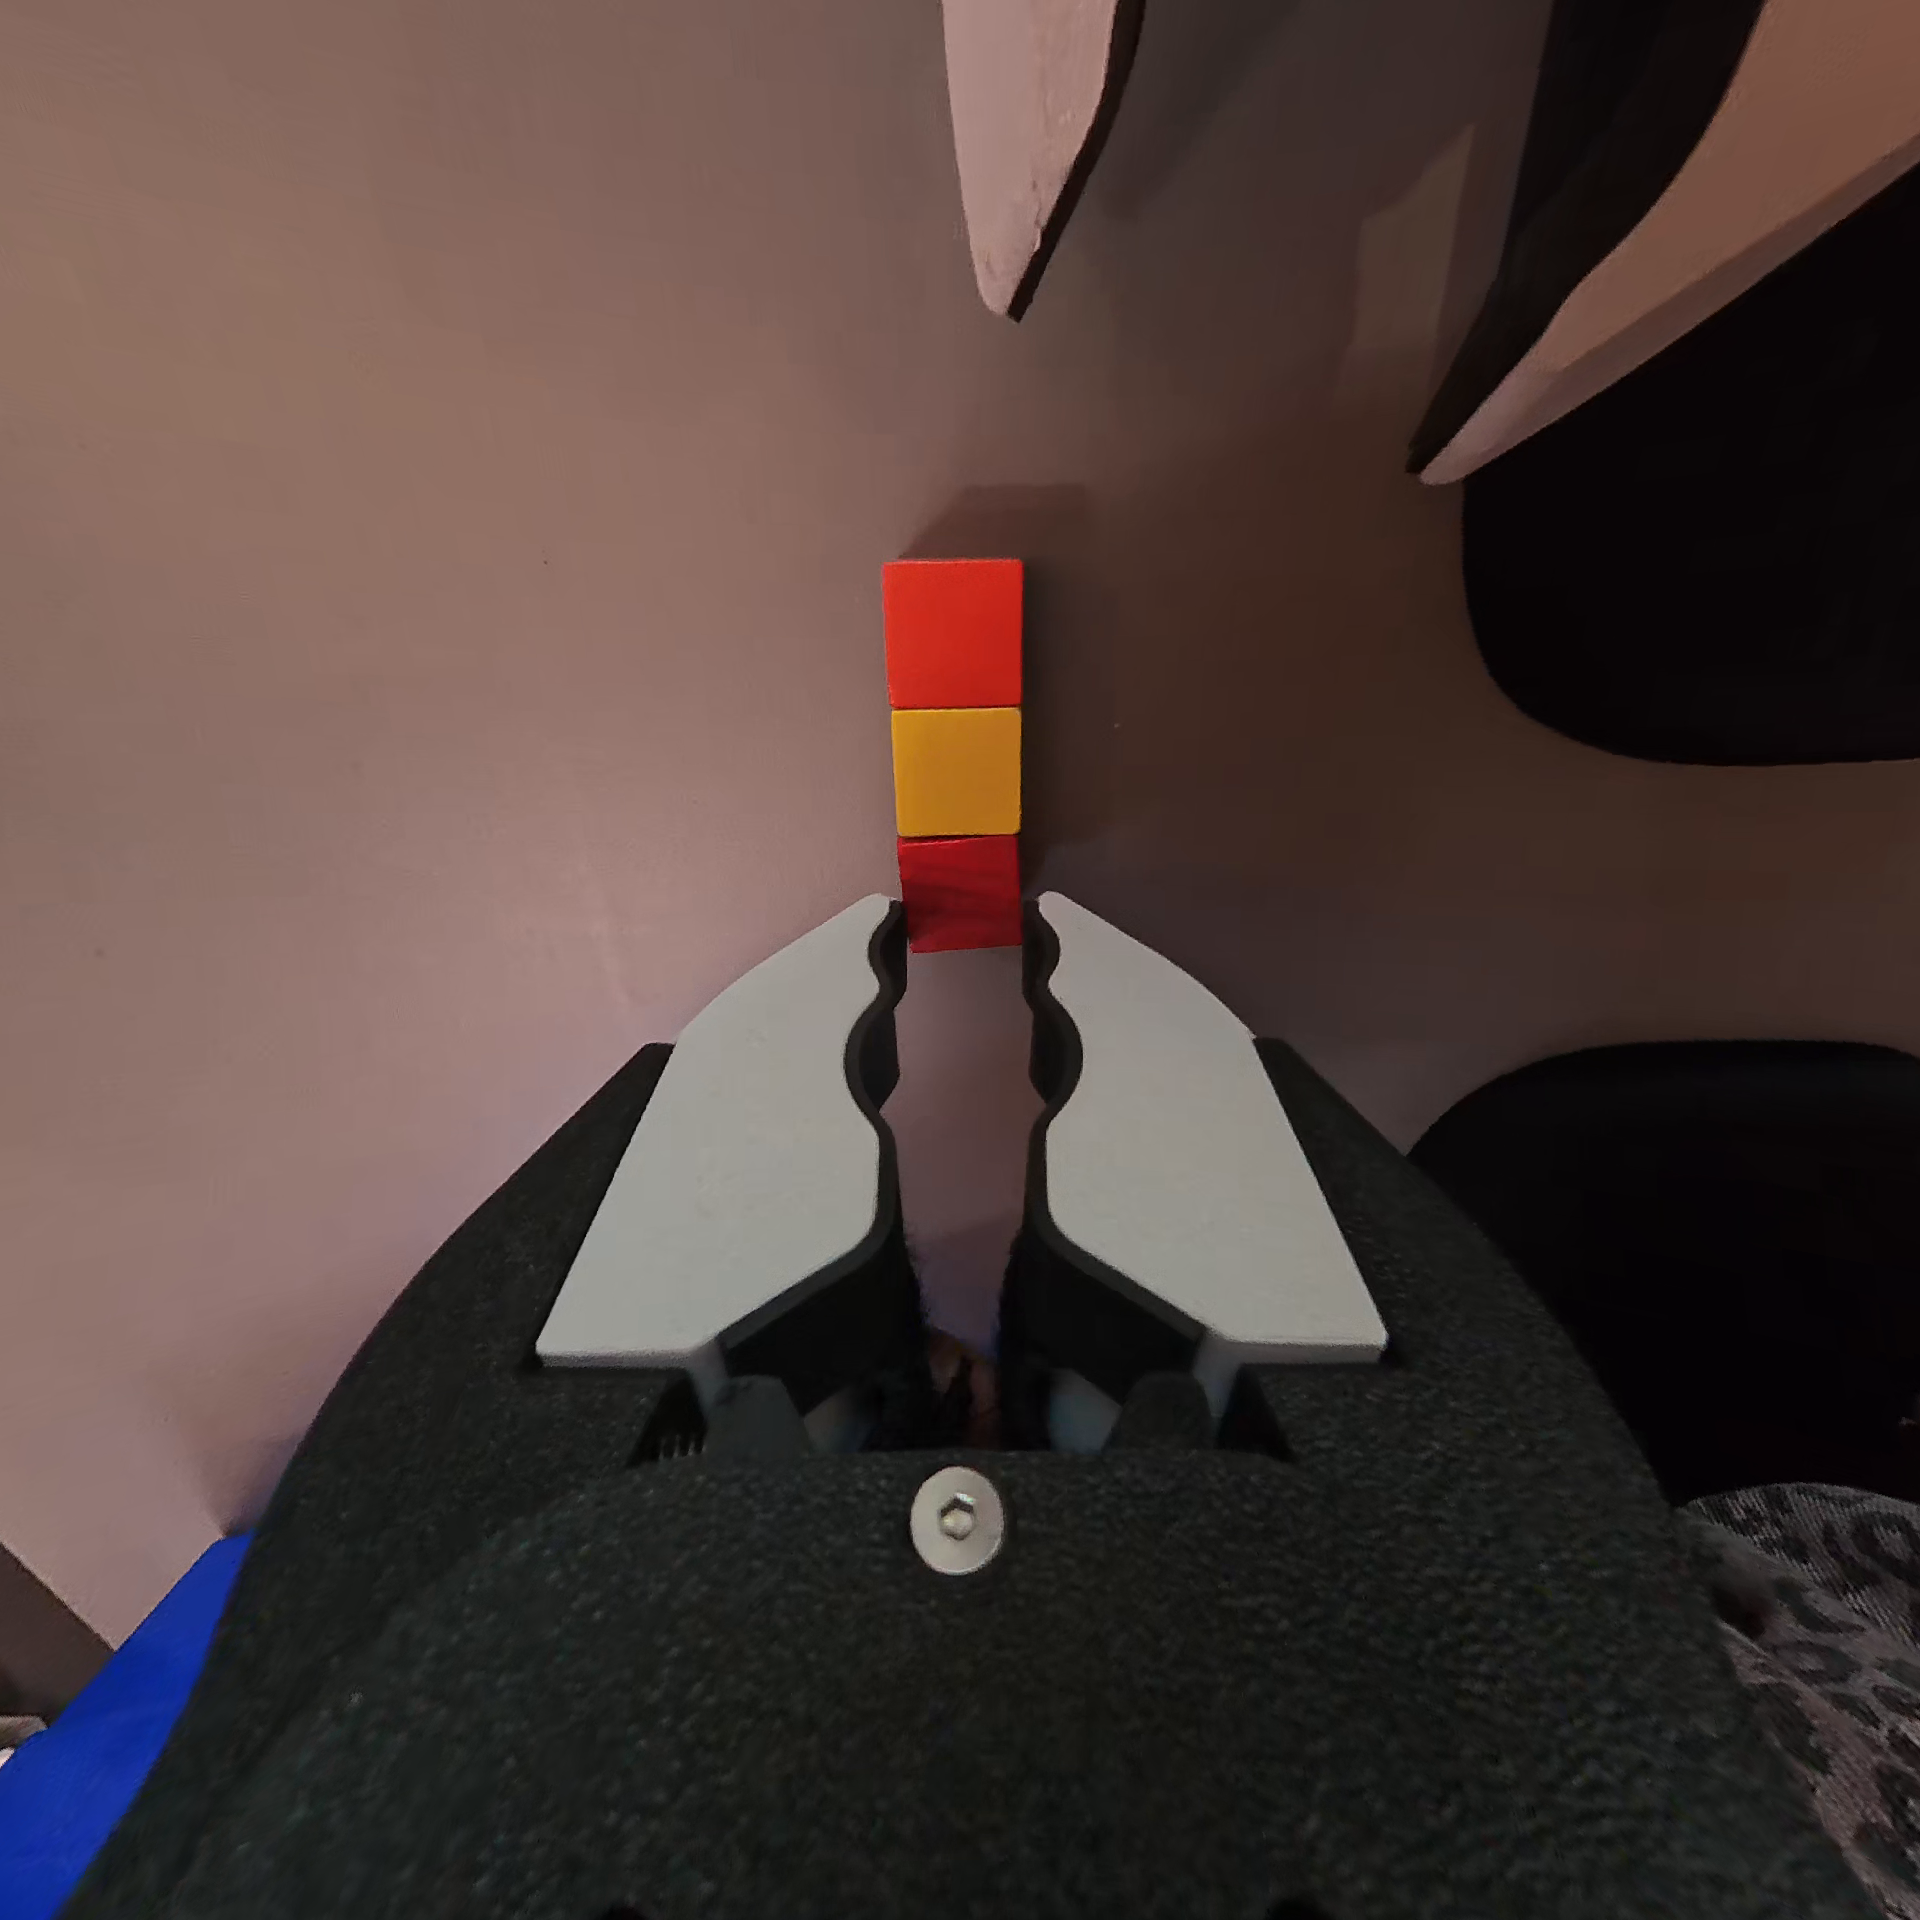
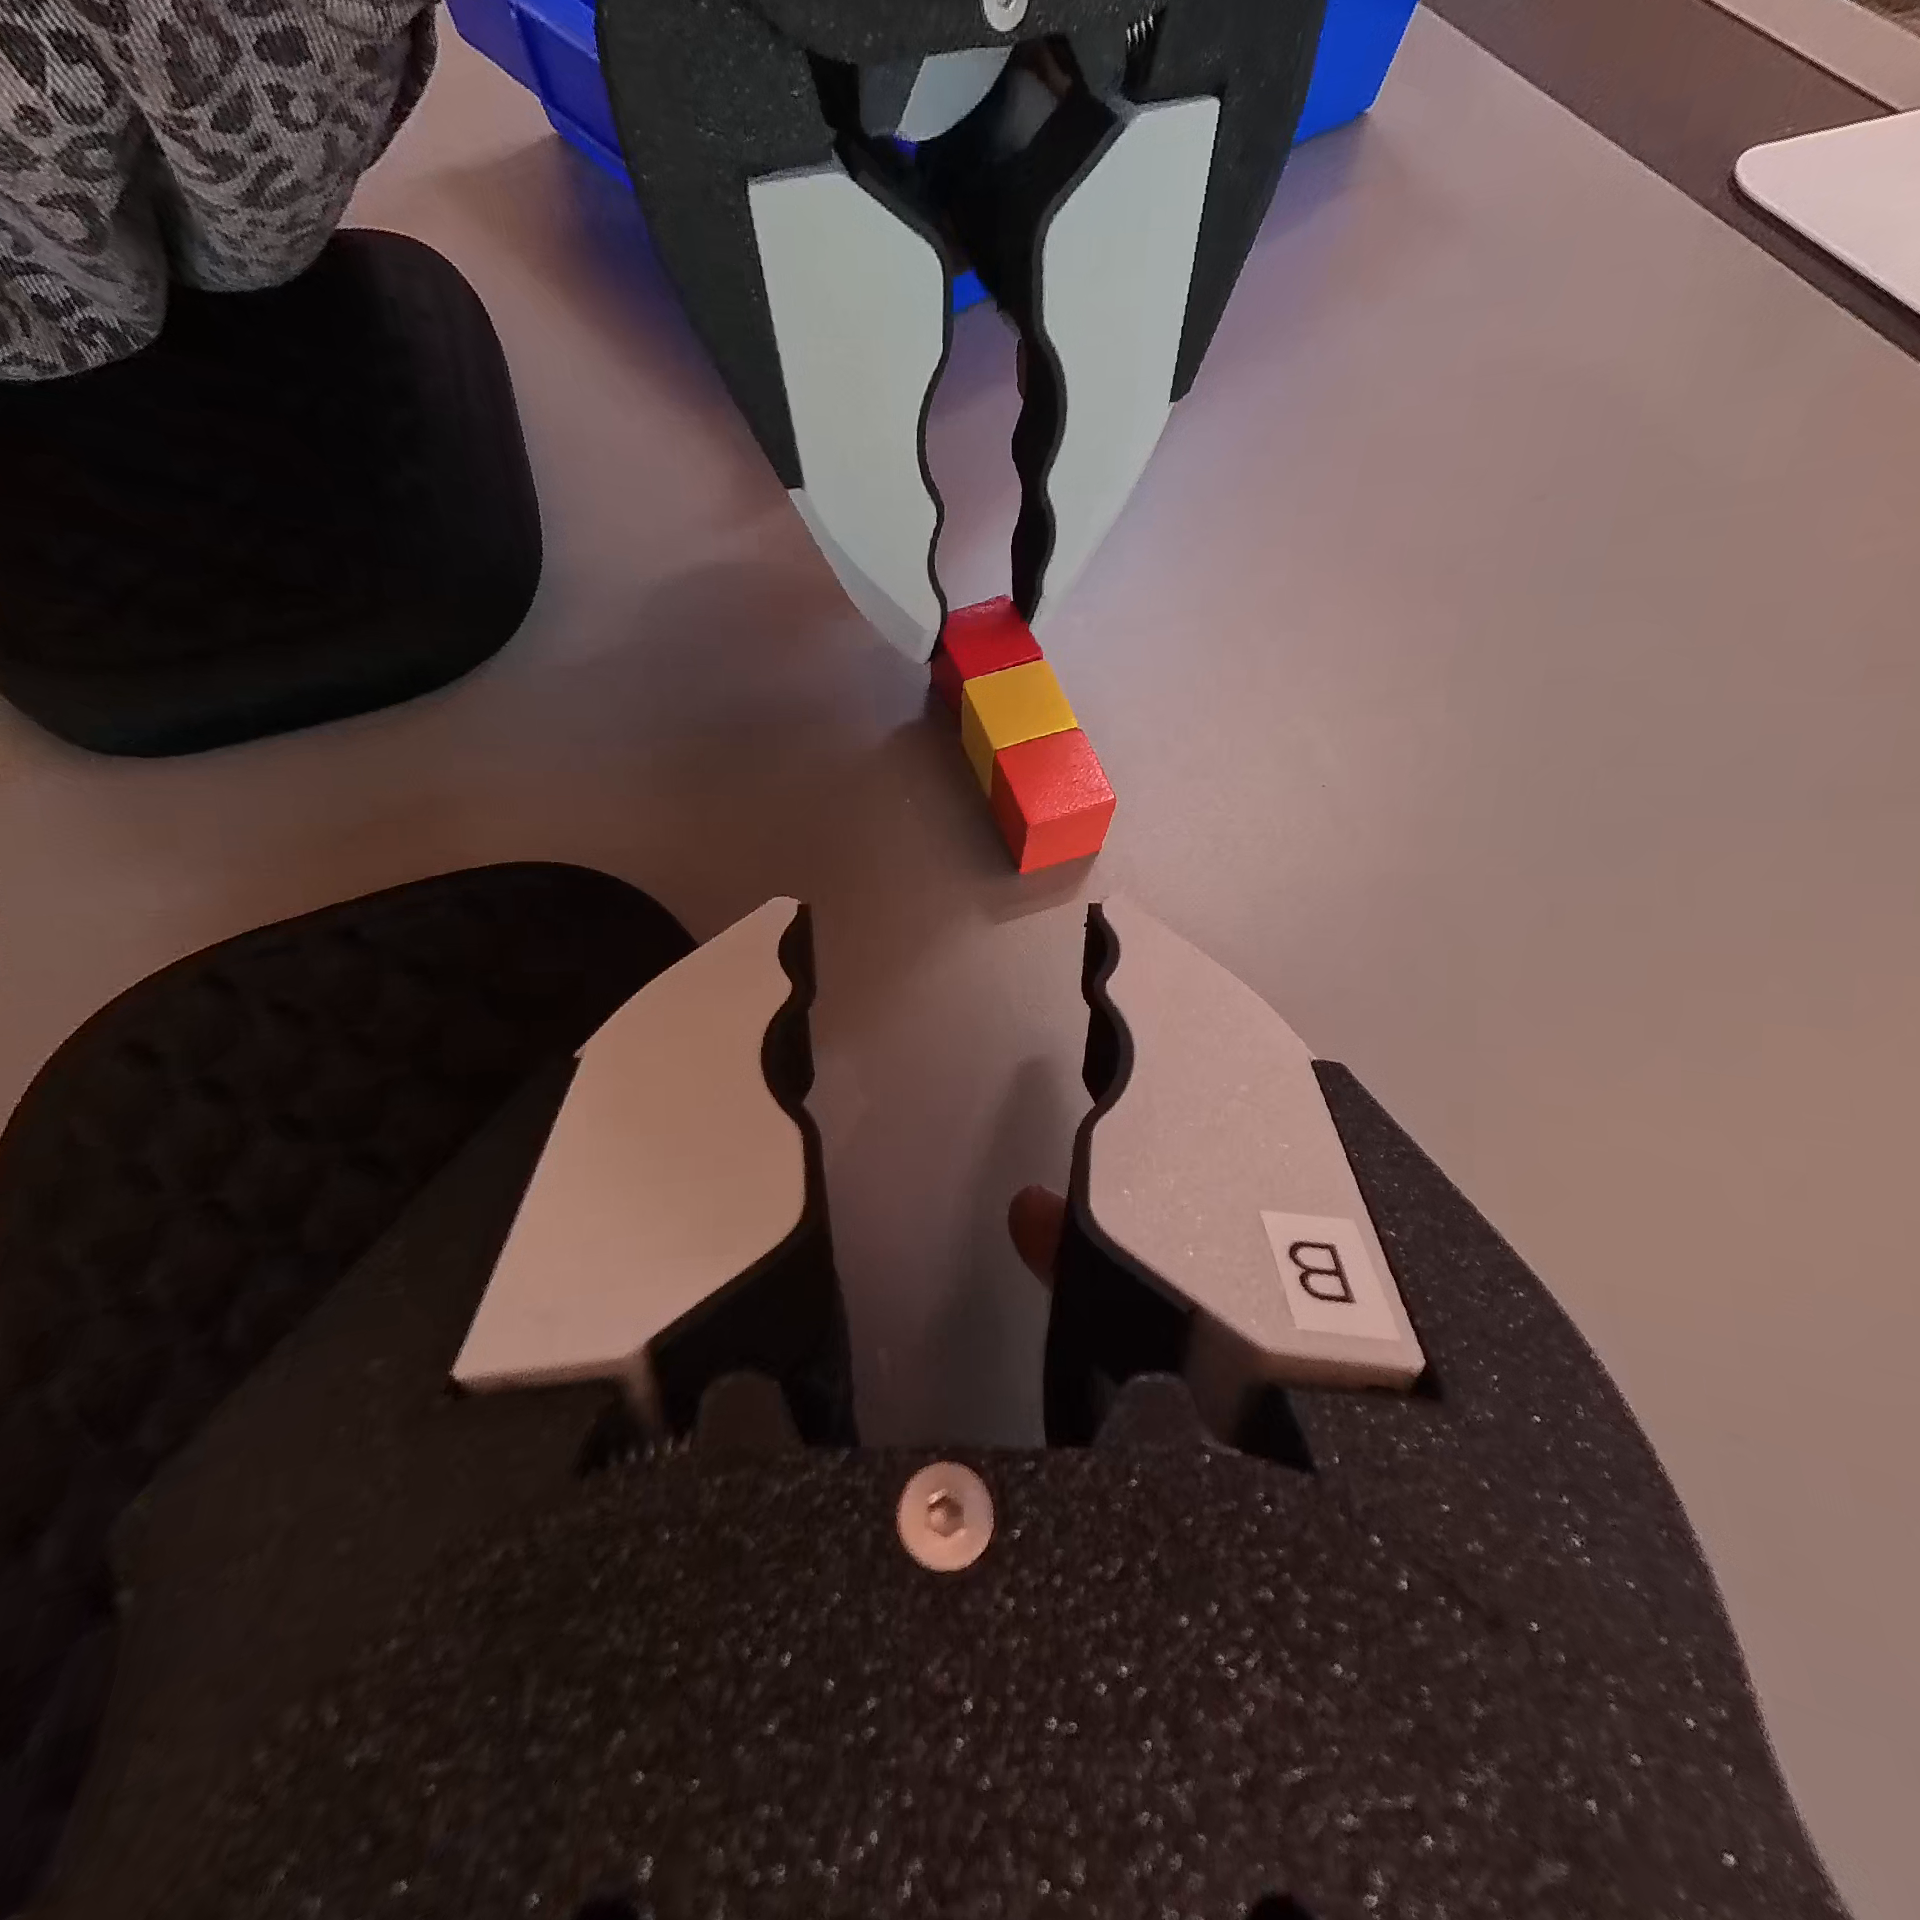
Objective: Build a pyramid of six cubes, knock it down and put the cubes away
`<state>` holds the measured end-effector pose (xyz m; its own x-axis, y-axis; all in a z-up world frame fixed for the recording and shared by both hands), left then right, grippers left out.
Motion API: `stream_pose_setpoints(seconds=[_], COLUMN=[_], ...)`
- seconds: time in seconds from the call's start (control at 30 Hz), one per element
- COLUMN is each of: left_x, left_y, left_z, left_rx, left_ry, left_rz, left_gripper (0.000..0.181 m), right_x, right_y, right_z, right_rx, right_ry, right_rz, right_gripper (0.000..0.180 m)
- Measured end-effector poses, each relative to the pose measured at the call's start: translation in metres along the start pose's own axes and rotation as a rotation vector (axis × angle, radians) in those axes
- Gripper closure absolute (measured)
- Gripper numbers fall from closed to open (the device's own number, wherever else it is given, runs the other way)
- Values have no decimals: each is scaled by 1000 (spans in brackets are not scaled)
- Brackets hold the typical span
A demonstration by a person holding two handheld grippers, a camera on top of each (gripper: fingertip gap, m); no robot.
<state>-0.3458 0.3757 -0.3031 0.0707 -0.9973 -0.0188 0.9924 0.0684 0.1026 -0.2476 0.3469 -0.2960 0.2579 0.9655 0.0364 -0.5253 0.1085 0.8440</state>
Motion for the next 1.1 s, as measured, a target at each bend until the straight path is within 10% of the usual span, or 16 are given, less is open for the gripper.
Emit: stream_pose_setpoints(seconds=[0.53, 0.8, 0.97, 1.1], left_x=[-1, -6, -6, -31], left_y=[2, 6, -70, -184], left_z=[2, 65, 132, 147], left_rx=[43, 408, 498, 231], left_ry=[3, 242, 376, 486], left_rz=[-42, 168, 440, 763], left_gripper=[155, 145, 145, 145], right_x=[0, 0, -1, 0], right_y=[-3, -2, -4, -4], right_z=[-2, -1, -1, -1], right_rx=[-16, -9, -21, -19], right_ry=[7, 1, 5, -2], right_rz=[-4, -4, -6, -6], right_gripper=[130, 129, 129, 129])
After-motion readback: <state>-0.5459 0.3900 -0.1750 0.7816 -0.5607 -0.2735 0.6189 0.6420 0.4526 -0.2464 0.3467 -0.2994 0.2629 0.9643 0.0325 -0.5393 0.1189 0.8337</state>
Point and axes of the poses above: each gripper's, where its closed fingertips meet, z back along the fingers, y out of its top, x = y × z across the jaws, the point moved 3 cm from there along z, back along the fingers, and after that the axes turned 2 degrees about z, right-handed, at the moved point
